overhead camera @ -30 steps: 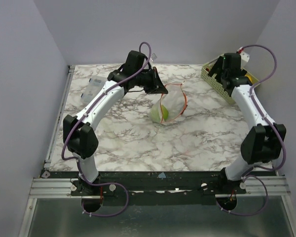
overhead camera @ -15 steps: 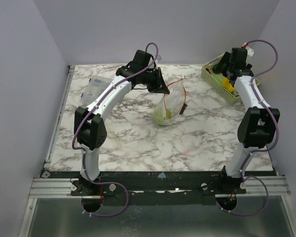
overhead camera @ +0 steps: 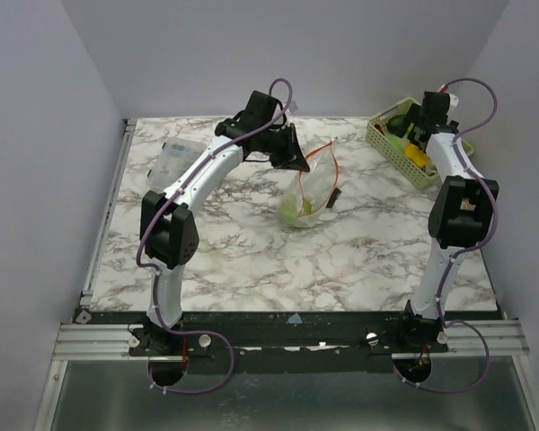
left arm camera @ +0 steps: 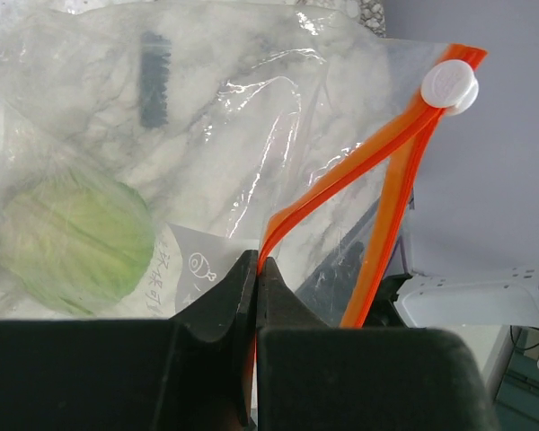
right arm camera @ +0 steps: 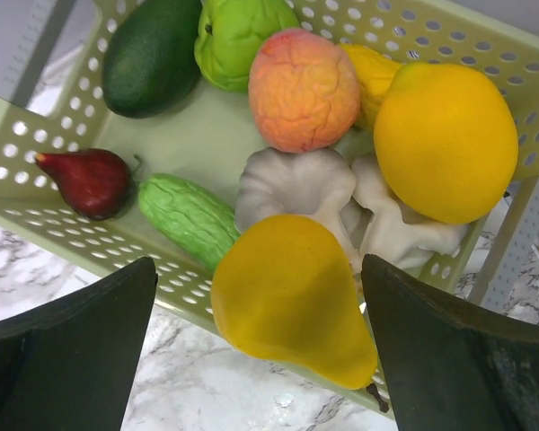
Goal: Place the food in the zip-top bag and seal the zipper
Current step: Pick up the fake fruit from the bin, then place the fake fruit in the zipper food storage bag, then adjust the zipper food storage bag at the center of the board.
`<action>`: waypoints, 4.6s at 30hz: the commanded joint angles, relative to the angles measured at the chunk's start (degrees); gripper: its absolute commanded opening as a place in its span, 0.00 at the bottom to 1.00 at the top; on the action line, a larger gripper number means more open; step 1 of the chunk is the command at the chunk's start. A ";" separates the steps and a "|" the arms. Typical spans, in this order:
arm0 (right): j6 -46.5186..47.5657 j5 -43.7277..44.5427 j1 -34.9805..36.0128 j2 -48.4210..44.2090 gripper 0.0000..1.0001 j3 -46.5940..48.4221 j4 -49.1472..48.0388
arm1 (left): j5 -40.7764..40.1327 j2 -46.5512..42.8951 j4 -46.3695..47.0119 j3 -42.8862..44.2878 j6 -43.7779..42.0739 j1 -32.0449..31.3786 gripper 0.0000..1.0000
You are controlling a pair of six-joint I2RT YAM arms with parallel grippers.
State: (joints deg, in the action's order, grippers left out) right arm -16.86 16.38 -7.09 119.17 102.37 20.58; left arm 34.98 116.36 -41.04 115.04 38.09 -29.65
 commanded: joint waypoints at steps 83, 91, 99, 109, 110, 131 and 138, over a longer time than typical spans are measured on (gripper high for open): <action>-18.66 -56.91 27.18 -39.50 0.11 -48.80 -72.06 | 2.03 -7.55 2.70 -6.05 0.68 0.86 0.00; -10.89 -49.44 27.22 -39.22 0.29 -57.04 -73.84 | 2.04 -8.24 1.59 -5.82 -0.18 2.39 0.00; -5.65 -38.76 27.15 -42.36 0.82 -55.14 -59.21 | 3.07 -6.78 1.92 -4.66 0.77 2.55 0.00; -4.34 -33.13 27.16 -44.81 0.91 -42.12 -32.37 | 2.69 -7.67 2.48 -5.58 0.68 2.66 0.00; -4.59 -31.92 27.22 -44.81 0.90 -40.46 -29.11 | 2.42 -7.95 2.48 -5.76 0.59 2.73 0.00; -19.91 -25.58 37.01 -45.00 0.22 -43.21 -7.86 | 2.38 -12.42 3.63 -8.99 1.49 2.67 0.00; -19.07 -27.39 37.04 -46.85 0.01 -31.00 1.21 | -2.29 -21.89 2.77 -11.44 2.82 2.76 0.00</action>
State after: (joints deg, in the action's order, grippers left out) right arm -35.94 -11.22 29.78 74.43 64.53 17.43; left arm 36.07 103.35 -38.76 105.30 39.48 -27.05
